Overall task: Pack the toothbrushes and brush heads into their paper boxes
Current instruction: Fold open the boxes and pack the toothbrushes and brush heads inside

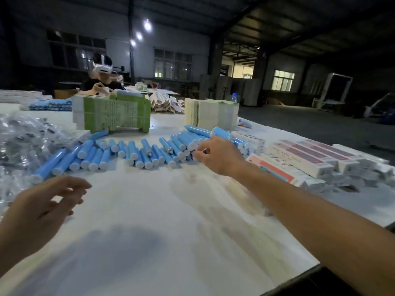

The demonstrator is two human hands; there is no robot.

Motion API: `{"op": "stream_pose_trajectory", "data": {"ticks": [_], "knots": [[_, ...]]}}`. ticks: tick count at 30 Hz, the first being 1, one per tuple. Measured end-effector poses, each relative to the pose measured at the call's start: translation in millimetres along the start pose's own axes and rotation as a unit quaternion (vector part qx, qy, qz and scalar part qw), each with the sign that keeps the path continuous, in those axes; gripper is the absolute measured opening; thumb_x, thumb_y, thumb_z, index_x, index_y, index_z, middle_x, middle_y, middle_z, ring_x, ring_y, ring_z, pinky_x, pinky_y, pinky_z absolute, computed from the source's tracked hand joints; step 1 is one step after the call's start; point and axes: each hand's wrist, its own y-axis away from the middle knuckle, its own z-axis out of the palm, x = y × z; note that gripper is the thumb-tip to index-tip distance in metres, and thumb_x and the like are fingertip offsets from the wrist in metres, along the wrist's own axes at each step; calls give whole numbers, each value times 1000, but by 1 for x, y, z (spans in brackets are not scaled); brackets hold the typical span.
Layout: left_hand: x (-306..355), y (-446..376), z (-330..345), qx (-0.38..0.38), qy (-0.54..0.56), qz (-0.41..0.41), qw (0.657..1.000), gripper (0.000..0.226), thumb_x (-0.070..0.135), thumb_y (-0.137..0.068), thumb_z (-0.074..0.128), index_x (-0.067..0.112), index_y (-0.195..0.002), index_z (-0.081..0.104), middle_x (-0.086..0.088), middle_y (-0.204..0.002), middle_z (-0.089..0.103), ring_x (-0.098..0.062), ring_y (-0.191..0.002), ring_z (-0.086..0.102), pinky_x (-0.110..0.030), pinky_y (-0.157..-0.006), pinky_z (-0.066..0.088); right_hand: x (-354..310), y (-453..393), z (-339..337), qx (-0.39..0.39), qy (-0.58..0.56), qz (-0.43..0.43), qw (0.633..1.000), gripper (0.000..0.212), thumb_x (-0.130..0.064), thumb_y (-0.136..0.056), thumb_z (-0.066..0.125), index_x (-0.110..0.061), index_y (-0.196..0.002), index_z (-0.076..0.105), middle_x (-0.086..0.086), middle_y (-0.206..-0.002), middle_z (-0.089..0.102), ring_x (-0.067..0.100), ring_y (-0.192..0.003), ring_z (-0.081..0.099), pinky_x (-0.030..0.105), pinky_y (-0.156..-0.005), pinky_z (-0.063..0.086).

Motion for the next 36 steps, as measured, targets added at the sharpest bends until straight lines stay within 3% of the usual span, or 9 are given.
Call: {"op": "stream_pose_trajectory", "data": {"ticks": [6,9,13,18,22,25,28,32,36], "knots": [[30,7,-6,24,-38,38,998,38,2,-93,63,38,-80,65,14,-82,68,-11,-73,66,-33,-58,55,-165,18,55,-16,-282,-181,942,21,-35,-93,60,-21,-84,74,-10,-73,65,5,-72,56,27,-71,44],[28,-2,-17,102,-57,-5,993,29,-2,-90,55,22,-79,67,6,-67,64,-23,-66,62,-43,-63,53,-239,19,71,-32,-461,-168,871,25,-23,-91,62,-15,-69,69,-9,-55,60,0,-53,52,19,-57,42],[7,-17,-56,208,-142,-99,963,19,21,-91,53,16,-85,70,8,-65,59,-25,-73,62,-29,-61,35,-298,21,95,-28,-592,-125,796,14,-13,-92,60,-18,-83,70,-8,-70,67,1,-64,58,23,-68,48],[-37,-34,-108,269,-209,-181,923,3,26,-90,57,28,-89,59,1,-90,63,-25,-92,62,-30,-72,43,-312,33,121,-56,-589,-181,785,13,-15,-92,61,-23,-92,71,-10,-72,67,-2,-53,51,11,-55,40],[-87,-44,-162,255,-367,-322,835,44,41,-90,60,36,-131,45,-6,-144,42,-35,-135,32,-58,-110,31,-313,36,118,-63,-617,-199,759,18,-13,-92,60,-28,-87,69,-21,-59,59,-1,-49,45,11,-50,36],[-125,-42,-192,184,-413,-384,805,65,60,-93,52,43,-148,24,-2,-163,20,-40,-147,13,-65,-116,16,-314,39,116,-71,-625,-215,747,22,-11,-92,60,-31,-86,67,-18,-59,58,0,-48,43,14,-48,35],[-148,-53,-207,123,-423,-388,810,69,54,-96,52,40,-155,18,2,-166,17,-41,-151,4,-68,-115,16,-313,38,117,-80,-633,-230,735,18,-14,-90,60,-30,-88,67,-16,-62,58,0,-52,45,18,-51,40],[-150,-63,-199,152,-440,-342,816,39,24,-99,51,29,-138,50,-9,-139,56,-34,-130,46,-54,-104,40,-313,37,121,-87,-625,-240,738,19,-15,-88,60,-31,-90,69,-18,-64,56,1,-58,47,17,-55,43],[-125,-48,-179,165,-467,-340,800,24,36,-101,50,33,-123,61,1,-140,57,-25,-145,30,-69,-108,26,-310,34,118,-88,-622,-235,742,20,-11,-89,59,-28,-91,69,-19,-62,55,1,-55,45,18,-53,42]]}}
